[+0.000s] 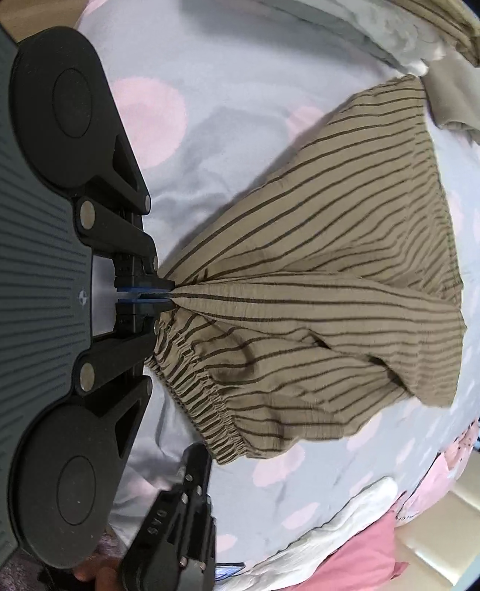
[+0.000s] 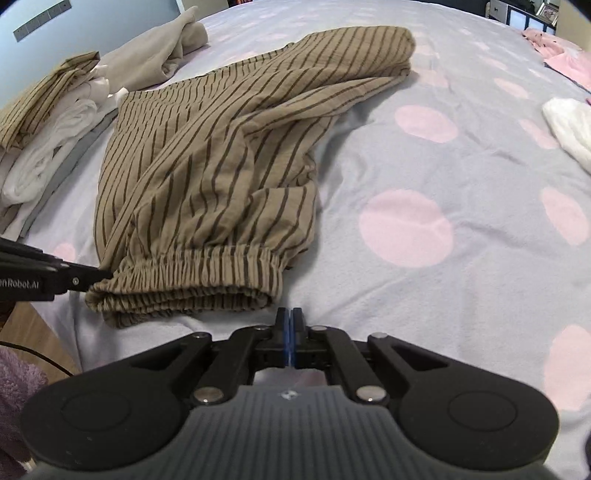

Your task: Fold clothes

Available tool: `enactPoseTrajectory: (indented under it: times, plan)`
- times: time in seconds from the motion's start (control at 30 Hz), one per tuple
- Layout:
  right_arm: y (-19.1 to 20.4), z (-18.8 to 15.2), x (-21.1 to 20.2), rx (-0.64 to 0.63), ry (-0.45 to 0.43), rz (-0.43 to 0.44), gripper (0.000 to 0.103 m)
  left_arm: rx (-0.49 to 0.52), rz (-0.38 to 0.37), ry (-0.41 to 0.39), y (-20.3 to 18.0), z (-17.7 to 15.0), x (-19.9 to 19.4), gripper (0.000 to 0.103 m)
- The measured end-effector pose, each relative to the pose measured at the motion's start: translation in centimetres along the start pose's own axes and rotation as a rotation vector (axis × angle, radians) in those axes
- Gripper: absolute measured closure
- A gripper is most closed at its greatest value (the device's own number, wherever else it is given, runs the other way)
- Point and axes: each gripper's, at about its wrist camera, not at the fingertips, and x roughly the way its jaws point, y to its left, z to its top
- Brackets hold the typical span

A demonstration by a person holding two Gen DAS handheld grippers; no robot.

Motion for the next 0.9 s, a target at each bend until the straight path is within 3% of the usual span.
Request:
enactPoseTrajectory:
  times: [0.13,0.37,0.43,0.47,0.9]
  plan:
    - [2.7,0.2,-2.4,-0.198,-0.107,-0.023,0.097,-0.032,-0.018,0.014,0.8,0.0,0.8,0.102]
    - [6.9,-0.5,-2.5,-0.387,-0.127,0.181,0.094,-0.042,-0.029,0.016,1.2,-0.2,0.8,0.102]
    - [8.2,-0.5,-2.2,-0.445,-0.124,0.223,0.066,-0.048,-0.034,0.018,1.4,-0.1,0.8,0.102]
    - [8.7,-0.7,-2.1,-0.476,-0.125,0.232,0.063,-0.048,-0.035,0.019,1.5,-0.1,0.8,0.102]
    - [12.4,-0.9,-0.2,-0.709,-0.103,0.247,0.060,0.007,-0.006,0.049,0.4,0.7,1.1,0.102]
